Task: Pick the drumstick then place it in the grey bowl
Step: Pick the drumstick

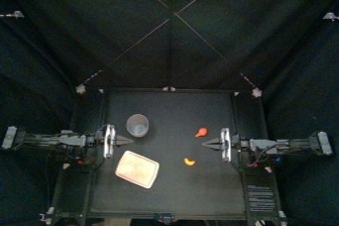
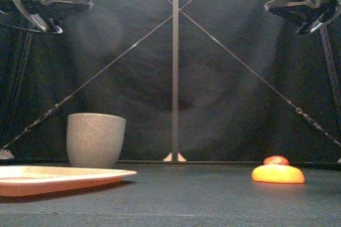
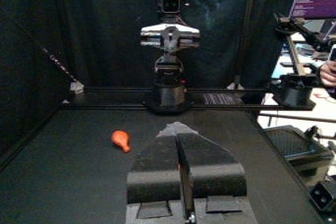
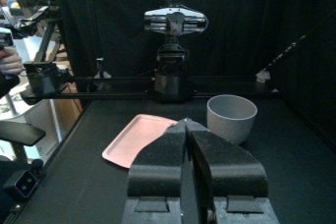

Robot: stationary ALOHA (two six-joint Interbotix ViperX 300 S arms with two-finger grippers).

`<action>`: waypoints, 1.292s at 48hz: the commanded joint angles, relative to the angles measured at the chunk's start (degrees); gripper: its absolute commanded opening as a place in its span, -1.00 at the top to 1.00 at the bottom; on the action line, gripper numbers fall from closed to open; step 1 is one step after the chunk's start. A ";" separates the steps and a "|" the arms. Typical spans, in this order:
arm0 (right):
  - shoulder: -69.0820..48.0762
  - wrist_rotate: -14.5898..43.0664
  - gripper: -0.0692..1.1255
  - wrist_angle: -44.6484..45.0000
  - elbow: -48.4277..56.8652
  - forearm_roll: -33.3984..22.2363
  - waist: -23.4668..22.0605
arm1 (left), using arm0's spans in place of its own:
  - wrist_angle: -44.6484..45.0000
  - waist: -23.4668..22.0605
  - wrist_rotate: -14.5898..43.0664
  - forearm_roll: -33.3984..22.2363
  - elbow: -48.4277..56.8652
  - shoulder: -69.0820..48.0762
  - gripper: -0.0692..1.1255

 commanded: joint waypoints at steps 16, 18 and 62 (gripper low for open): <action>20.04 -0.18 0.66 22.68 -3.34 -3.16 -11.25 | -0.44 2.81 0.35 -0.79 0.79 0.62 0.90; 22.41 -0.18 0.66 25.66 -4.48 -4.75 -11.51 | -0.44 2.99 0.35 -0.79 0.88 0.62 0.90; 40.25 0.35 -0.37 38.50 -15.03 -26.28 -11.43 | -1.67 5.01 0.44 -0.70 3.25 0.70 0.90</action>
